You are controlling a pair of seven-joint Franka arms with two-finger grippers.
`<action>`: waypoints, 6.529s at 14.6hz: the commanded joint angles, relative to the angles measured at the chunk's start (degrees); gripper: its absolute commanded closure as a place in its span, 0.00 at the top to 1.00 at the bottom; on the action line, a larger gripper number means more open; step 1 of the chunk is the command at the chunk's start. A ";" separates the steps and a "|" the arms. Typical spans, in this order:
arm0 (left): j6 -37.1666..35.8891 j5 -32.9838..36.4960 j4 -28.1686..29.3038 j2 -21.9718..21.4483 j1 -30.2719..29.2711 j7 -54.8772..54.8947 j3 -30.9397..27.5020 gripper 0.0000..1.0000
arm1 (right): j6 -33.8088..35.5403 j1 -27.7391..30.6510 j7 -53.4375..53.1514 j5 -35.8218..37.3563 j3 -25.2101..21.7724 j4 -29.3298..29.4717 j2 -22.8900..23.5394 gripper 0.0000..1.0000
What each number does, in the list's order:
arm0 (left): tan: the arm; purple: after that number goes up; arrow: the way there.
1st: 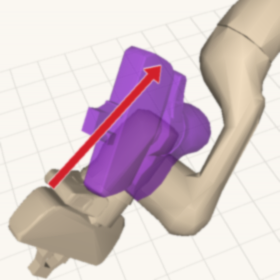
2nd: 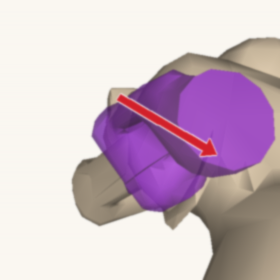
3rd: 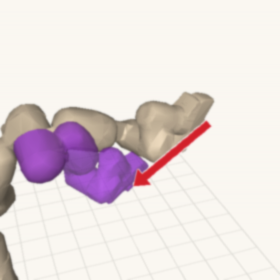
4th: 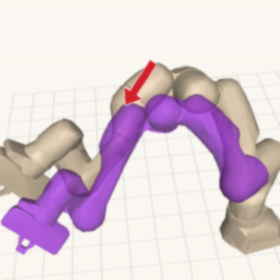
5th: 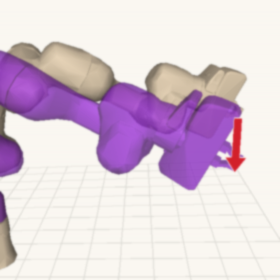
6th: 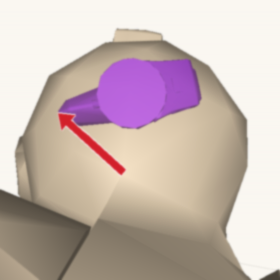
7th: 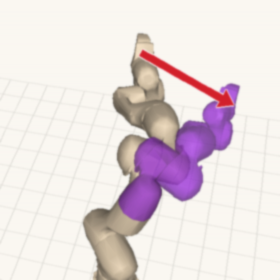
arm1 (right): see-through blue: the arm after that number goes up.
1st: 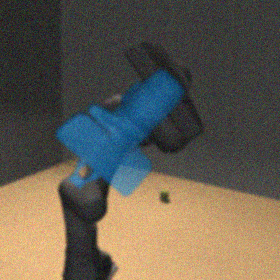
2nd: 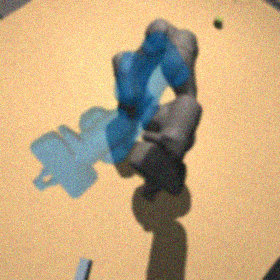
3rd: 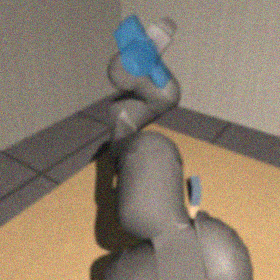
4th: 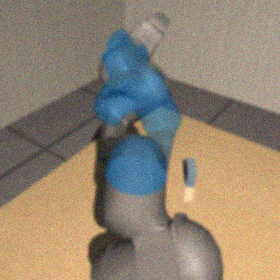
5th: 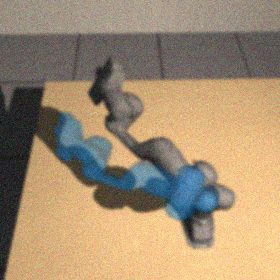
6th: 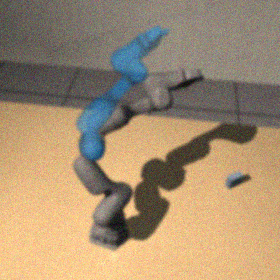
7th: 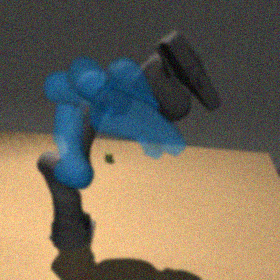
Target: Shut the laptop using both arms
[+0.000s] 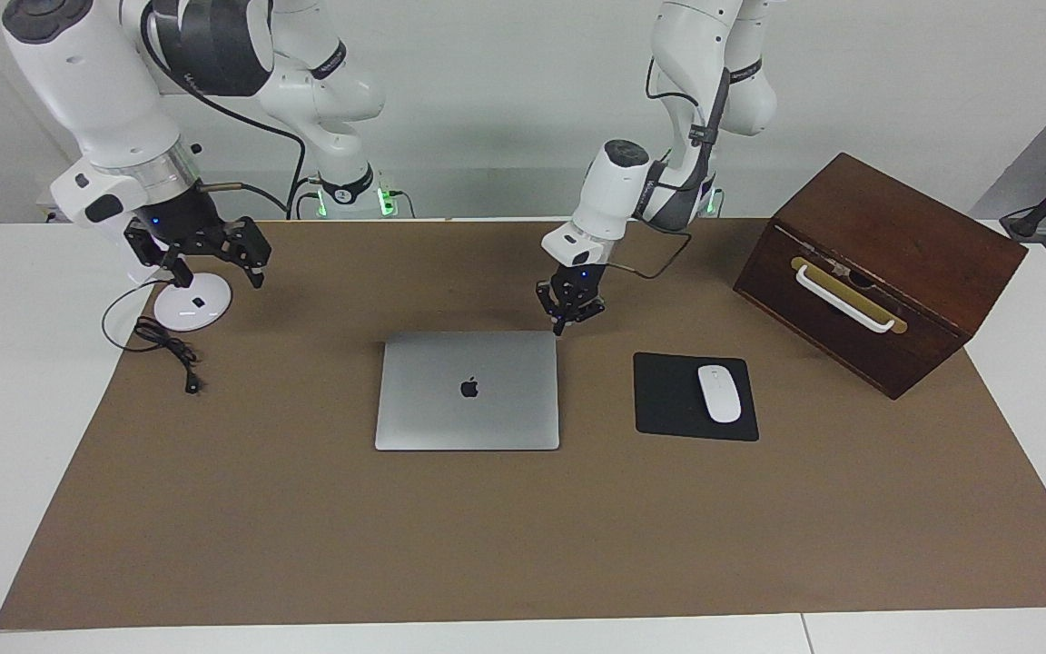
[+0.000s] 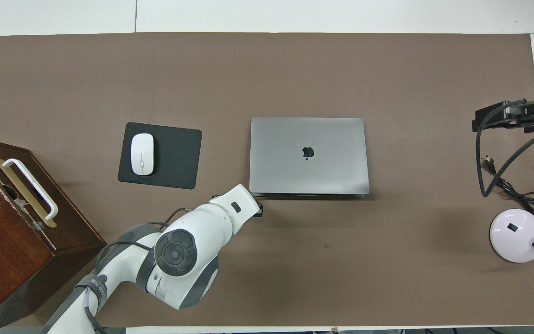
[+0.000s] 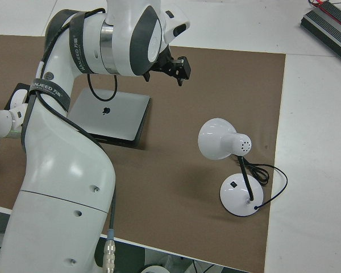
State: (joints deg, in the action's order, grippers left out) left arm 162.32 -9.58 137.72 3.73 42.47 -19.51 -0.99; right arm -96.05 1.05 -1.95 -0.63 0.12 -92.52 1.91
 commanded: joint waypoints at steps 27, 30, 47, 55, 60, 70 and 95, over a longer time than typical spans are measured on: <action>-60.00 2.20 -29.25 -8.30 -26.01 16.77 -0.42 0.00 | -2.56 0.18 1.25 -0.52 0.67 -4.07 -2.26 1.00; -64.84 5.17 -32.95 -8.38 -29.36 20.47 -0.42 0.00 | -2.65 0.18 1.34 -0.52 0.67 -4.07 -2.26 1.00; -67.93 11.33 -42.63 -7.86 -38.60 28.66 -0.51 0.00 | -2.56 0.36 1.43 -0.52 0.67 -4.07 -2.26 1.00; -74.23 10.72 -46.92 -6.37 -40.27 28.13 -0.51 0.00 | -2.56 0.27 1.34 -0.52 0.67 -4.16 -2.35 1.00; -76.45 10.64 -50.01 -5.48 -41.06 28.13 -0.42 0.00 | -2.56 0.36 1.34 -0.52 0.67 -4.16 -2.26 1.00; -75.05 10.90 -49.66 -5.57 -40.88 24.52 -0.42 1.00 | -2.92 0.36 1.34 -0.60 0.67 -4.16 -2.35 1.00; -73.73 10.72 -45.79 -7.07 -40.00 19.34 0.28 1.00 | -2.83 2.47 3.80 0.27 0.50 -4.86 -2.61 1.00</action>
State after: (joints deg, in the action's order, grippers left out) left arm 87.86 0.23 90.54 -2.33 2.16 1.38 -0.78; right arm -97.27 2.64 0.30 -0.52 0.08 -94.98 1.17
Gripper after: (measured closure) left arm 0.000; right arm 0.000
